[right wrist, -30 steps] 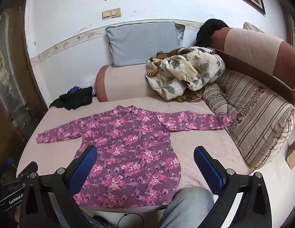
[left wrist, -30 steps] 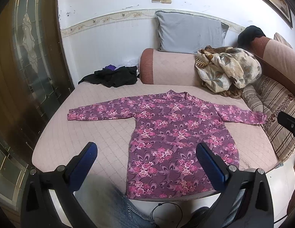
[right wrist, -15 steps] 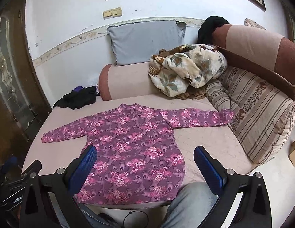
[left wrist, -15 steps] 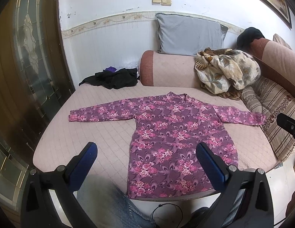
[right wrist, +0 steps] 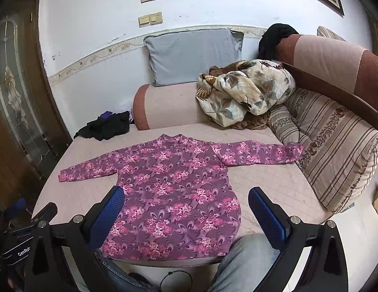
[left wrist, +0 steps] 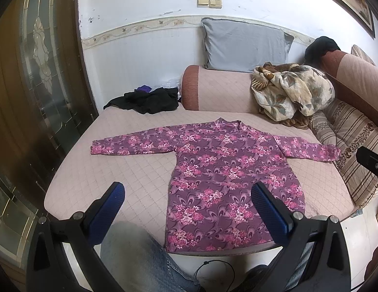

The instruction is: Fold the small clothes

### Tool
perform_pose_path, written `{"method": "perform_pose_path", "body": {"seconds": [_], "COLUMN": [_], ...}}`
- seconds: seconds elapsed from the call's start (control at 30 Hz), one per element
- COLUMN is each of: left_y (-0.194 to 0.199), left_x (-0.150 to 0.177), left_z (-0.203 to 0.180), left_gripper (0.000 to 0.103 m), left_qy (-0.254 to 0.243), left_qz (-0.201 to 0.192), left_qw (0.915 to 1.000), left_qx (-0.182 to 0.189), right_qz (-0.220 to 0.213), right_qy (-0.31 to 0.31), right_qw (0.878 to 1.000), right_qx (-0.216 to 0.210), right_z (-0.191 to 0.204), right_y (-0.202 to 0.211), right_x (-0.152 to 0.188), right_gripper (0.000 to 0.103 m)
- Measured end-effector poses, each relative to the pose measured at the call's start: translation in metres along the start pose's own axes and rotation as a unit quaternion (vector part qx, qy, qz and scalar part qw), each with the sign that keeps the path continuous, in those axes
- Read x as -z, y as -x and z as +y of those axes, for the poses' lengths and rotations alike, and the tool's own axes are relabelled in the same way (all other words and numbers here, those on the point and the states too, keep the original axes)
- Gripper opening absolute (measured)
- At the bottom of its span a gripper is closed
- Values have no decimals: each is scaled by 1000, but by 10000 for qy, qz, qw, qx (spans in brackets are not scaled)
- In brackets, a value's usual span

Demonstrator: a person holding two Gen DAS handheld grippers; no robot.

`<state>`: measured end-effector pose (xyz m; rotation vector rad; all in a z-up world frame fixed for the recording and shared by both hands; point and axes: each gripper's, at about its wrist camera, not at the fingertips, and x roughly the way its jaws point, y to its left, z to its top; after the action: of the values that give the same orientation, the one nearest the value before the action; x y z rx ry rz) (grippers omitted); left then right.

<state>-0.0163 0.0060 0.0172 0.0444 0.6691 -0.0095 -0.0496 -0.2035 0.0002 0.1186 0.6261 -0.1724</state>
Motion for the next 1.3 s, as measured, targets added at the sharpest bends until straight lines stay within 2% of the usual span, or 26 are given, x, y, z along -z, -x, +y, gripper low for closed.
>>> {"method": "perform_pose_path", "body": {"seconds": [0.3, 1.3], "left_y": [0, 3], "left_x": [0, 6], "left_z": [2, 1], "left_gripper": [103, 103], "left_qy": [-6, -32], "left_qz": [2, 91], "left_qw": [10000, 10000], "left_qx": [4, -9], "right_qz": [58, 206], "right_qy": [-286, -122], "right_qw": [9995, 9997], "right_qx": [-130, -109], "right_z": [-9, -4], "right_y": [0, -15], "right_x": [0, 2], "right_gripper": [103, 103]}}
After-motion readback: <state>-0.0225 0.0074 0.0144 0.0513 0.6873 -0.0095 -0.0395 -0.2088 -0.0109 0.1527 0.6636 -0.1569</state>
